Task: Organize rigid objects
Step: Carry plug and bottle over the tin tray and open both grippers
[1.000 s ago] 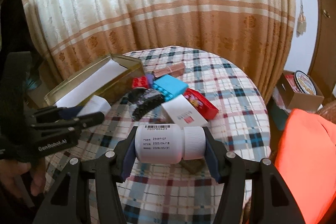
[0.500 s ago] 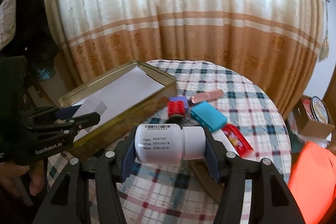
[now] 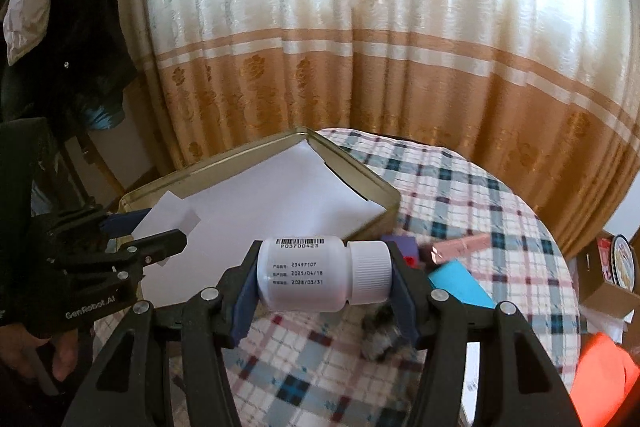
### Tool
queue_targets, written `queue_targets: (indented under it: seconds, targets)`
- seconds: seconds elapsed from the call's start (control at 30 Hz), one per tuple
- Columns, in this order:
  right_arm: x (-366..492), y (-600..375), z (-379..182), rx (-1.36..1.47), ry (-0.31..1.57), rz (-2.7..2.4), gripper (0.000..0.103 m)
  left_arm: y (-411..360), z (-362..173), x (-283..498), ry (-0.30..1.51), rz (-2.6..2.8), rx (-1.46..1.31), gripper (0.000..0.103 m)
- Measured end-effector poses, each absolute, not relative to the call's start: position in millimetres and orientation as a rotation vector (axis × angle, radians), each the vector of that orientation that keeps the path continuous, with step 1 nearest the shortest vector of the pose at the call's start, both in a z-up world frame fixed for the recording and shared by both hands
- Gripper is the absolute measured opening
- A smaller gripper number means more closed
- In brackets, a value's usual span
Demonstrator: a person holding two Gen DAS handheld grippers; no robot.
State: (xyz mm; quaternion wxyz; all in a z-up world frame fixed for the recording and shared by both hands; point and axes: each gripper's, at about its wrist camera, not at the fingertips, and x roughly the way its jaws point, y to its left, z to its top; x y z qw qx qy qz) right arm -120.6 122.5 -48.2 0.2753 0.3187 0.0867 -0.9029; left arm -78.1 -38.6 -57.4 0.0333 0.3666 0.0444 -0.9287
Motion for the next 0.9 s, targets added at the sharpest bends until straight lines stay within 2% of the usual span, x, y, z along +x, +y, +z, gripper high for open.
queue_targets:
  seconds: [0.9]
  targets:
    - [-158, 46, -80, 0.944, 0.404, -2.283, 0.060, -91, -77, -98, 0.153, -2.725, 1.190, 0.039]
